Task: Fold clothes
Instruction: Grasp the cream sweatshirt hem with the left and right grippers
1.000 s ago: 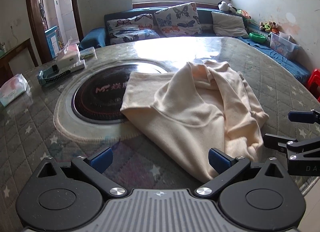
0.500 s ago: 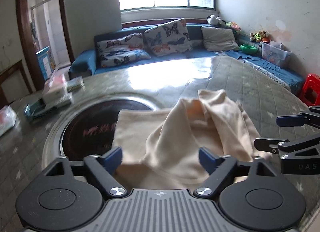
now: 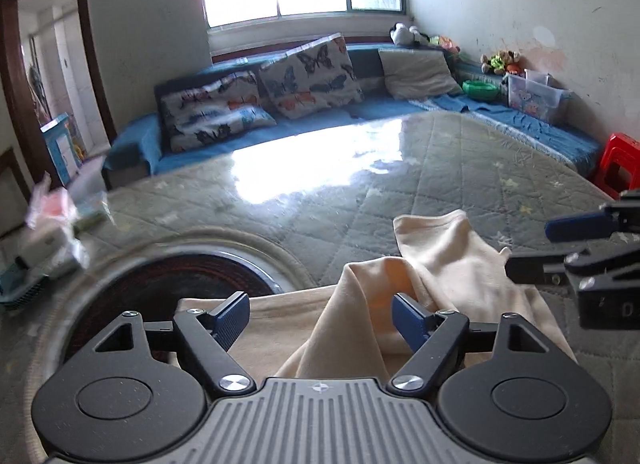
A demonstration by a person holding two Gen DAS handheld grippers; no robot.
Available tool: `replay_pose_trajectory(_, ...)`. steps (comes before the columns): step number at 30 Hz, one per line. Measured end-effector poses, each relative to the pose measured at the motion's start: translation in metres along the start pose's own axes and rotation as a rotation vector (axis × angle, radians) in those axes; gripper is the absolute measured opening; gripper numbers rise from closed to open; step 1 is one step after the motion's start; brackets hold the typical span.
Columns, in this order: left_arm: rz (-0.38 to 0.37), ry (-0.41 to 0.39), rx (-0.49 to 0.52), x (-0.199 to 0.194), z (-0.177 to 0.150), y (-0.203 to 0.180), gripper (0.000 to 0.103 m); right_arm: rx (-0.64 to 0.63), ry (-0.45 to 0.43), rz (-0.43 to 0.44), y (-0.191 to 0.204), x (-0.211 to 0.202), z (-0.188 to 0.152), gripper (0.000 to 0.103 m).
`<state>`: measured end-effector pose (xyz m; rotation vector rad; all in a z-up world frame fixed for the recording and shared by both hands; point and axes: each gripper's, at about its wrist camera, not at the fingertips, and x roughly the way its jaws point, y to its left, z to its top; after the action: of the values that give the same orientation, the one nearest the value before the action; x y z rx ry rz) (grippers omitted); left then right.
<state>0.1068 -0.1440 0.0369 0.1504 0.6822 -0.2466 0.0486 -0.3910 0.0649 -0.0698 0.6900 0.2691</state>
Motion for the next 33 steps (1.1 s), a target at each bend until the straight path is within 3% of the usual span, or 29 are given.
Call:
replay_pose_trajectory(1, -0.018, 0.014, -0.012, 0.006, 0.0, 0.002, 0.071, 0.002, 0.002, 0.001, -0.001, 0.004, 0.003, 0.051)
replay_pose_trajectory(3, -0.053, 0.032, -0.033, 0.013, -0.001, 0.007, 0.041, 0.009, 0.007, 0.009, -0.001, 0.013, 0.008, 0.049)
replay_pose_trajectory(5, -0.087, 0.043, -0.053, 0.019, -0.004, 0.012, 0.019, 0.016, 0.014, 0.018, -0.001, 0.022, 0.014, 0.047)
replay_pose_trajectory(6, -0.1, 0.038, -0.059, 0.019, -0.005, 0.015, 0.014, 0.013, 0.017, 0.023, 0.0, 0.025, 0.015, 0.047)
replay_pose_trajectory(11, -0.103, -0.028, -0.082, -0.002, -0.013, 0.024, 0.009, -0.003, 0.04, 0.044, 0.007, 0.04, 0.019, 0.042)
replay_pose_trajectory(17, -0.008, -0.113, -0.15, -0.041, -0.021, 0.042, 0.009, -0.025, 0.063, 0.078, 0.027, 0.05, 0.02, 0.04)
replay_pose_trajectory(24, 0.068, -0.193, -0.313, -0.103, -0.048, 0.086, 0.009, -0.098, 0.115, 0.074, 0.052, 0.061, 0.012, 0.038)
replay_pose_trajectory(27, 0.12, -0.211, -0.388, -0.132, -0.069, 0.107, 0.009, -0.124, 0.13, 0.062, 0.059, 0.062, 0.006, 0.033)
replay_pose_trajectory(33, 0.219, -0.168, -0.464, -0.169, -0.117, 0.132, 0.009, -0.136, 0.121, 0.024, 0.06, 0.055, -0.003, 0.009)
